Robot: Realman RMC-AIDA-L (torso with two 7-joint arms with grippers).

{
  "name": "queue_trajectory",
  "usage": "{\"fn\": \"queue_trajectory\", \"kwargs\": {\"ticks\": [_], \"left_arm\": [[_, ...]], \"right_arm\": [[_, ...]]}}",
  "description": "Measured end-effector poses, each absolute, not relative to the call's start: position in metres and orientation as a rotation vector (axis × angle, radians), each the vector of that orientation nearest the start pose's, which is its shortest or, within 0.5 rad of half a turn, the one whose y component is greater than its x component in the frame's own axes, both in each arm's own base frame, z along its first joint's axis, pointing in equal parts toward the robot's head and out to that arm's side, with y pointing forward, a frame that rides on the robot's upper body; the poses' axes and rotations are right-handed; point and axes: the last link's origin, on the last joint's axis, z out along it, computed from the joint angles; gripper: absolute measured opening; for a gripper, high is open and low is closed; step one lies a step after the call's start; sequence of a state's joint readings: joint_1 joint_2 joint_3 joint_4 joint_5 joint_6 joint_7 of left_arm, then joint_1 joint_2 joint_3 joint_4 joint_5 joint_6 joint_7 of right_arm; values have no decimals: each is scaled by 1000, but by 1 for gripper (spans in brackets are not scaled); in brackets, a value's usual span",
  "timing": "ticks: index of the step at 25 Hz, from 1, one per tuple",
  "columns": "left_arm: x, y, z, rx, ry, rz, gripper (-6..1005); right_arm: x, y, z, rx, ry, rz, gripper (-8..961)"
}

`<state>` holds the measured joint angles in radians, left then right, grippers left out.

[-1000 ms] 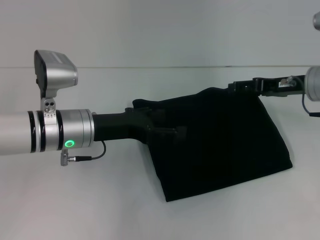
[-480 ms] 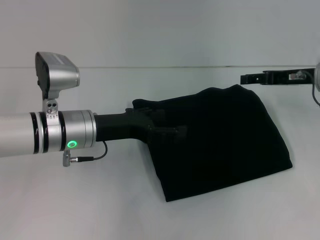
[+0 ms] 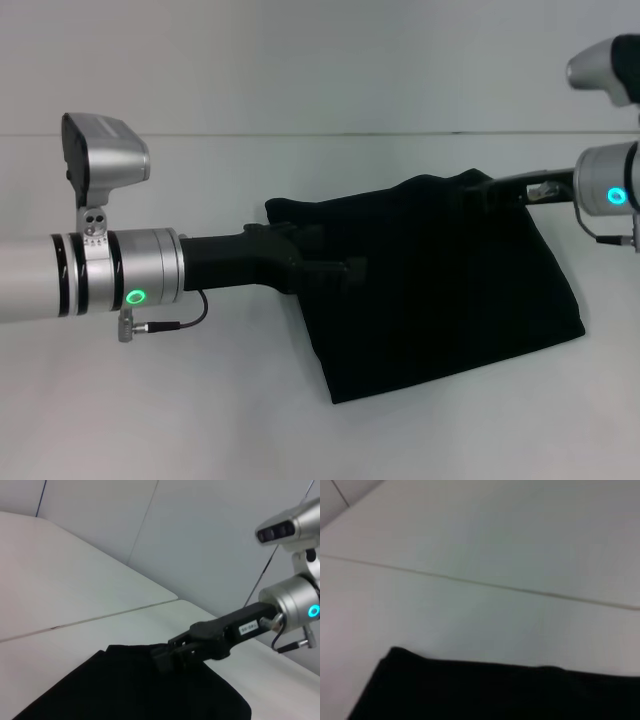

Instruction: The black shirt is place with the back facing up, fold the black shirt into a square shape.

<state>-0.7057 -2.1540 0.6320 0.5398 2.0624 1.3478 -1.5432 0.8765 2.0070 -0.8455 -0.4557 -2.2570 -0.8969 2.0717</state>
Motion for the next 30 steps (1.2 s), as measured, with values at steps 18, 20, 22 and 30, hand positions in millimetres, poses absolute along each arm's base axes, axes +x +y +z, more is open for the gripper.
{"fn": "queue_trajectory", "kwargs": {"ticks": [18,20,22,30], "left_arm": [[-223,374,-50,-2608,-916,-692,919],[-223,377,-51,-2595,-932,-688,919],[-221,378,-51,-2592,-935,-691,919],[-221,379,-50,-2571,-941,-710,917]], "right_arm": [[270,455,-6,-2124,1078,133,-1],[271,455,1,-2105,1092,176,-1],[268,453,7,-2120,1099,221,-1],[248,443,-4,-2286,1111,270,-2]]}}
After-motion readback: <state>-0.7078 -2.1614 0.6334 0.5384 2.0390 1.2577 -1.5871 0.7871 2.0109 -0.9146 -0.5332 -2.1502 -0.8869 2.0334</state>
